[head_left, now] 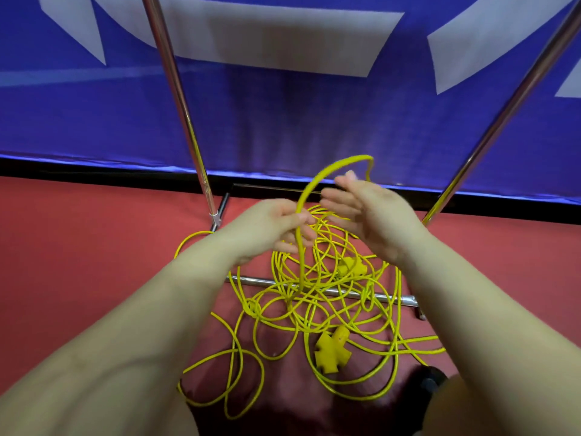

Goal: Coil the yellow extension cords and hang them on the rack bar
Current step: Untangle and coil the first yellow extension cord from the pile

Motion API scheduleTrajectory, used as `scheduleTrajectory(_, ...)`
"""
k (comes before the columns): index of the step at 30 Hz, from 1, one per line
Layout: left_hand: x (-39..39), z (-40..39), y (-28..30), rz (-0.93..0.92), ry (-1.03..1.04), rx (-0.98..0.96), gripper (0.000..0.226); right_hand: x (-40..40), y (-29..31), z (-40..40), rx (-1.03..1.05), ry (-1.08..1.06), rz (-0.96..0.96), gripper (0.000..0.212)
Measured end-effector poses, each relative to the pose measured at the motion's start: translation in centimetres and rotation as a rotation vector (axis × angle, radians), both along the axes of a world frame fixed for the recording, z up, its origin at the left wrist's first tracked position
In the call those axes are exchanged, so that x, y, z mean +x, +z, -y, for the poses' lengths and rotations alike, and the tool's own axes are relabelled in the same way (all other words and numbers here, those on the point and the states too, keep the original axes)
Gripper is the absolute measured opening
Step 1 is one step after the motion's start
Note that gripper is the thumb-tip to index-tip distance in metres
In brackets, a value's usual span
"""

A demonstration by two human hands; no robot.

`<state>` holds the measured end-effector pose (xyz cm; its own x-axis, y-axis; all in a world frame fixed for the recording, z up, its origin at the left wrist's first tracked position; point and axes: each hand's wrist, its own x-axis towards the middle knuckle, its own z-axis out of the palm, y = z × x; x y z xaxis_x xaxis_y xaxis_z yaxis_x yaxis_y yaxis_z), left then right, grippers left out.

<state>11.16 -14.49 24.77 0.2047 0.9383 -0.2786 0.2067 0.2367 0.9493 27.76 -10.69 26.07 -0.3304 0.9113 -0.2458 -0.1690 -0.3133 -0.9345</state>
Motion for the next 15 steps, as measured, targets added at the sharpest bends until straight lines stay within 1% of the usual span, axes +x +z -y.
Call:
scheduleTrajectory(3,-0.4,-0.3,0.9,0.314,0.23,0.0,0.019,-0.2,-1.3,1.4,0.196,0.375,0.494,0.018)
scheduleTrajectory(4,-0.5,-0.3,1.2,0.386,0.288,-0.003,0.019,-0.4,-1.8,1.8,0.271,0.47,0.601,0.017)
scheduleTrajectory(5,-0.6,-0.4,1.3,0.43,0.323,-0.001,0.019,-0.6,-2.0,2.0,0.332,0.508,0.647,0.012)
scheduleTrajectory(6,-0.5,-0.4,1.3,0.473,0.339,-0.006,0.019,-0.7,-2.1,2.1,0.37,0.504,0.662,0.006)
scheduleTrajectory(7,-0.5,-0.4,1.3,0.51,0.341,-0.005,0.019,-0.8,-2.0,2.1,0.401,0.479,0.67,0.005)
scheduleTrajectory(9,-0.3,-0.6,1.0,0.55,0.302,-0.001,0.019,-0.6,-1.6,1.8,0.404,0.412,0.626,0.014)
scheduleTrajectory(10,-0.3,-0.7,0.8,0.5,0.257,0.007,0.021,-0.5,-1.3,1.7,0.378,0.363,0.568,0.015)
scheduleTrajectory(11,-0.3,-0.7,0.5,0.383,0.188,0.026,0.022,-0.2,-0.9,1.5,0.344,0.302,0.492,0.015)
scheduleTrajectory(13,0.0,-0.4,-0.4,0.06,-0.014,0.074,0.025,0.4,0.1,1.0,0.247,0.147,0.323,0.015)
scheduleTrajectory(14,0.2,-0.3,-0.8,-0.067,-0.106,0.085,0.024,0.8,0.5,0.8,0.203,0.077,0.252,0.015)
scheduleTrajectory(15,0.5,-0.1,-1.1,-0.142,-0.167,0.084,0.023,1.1,0.8,0.6,0.173,0.019,0.199,0.015)
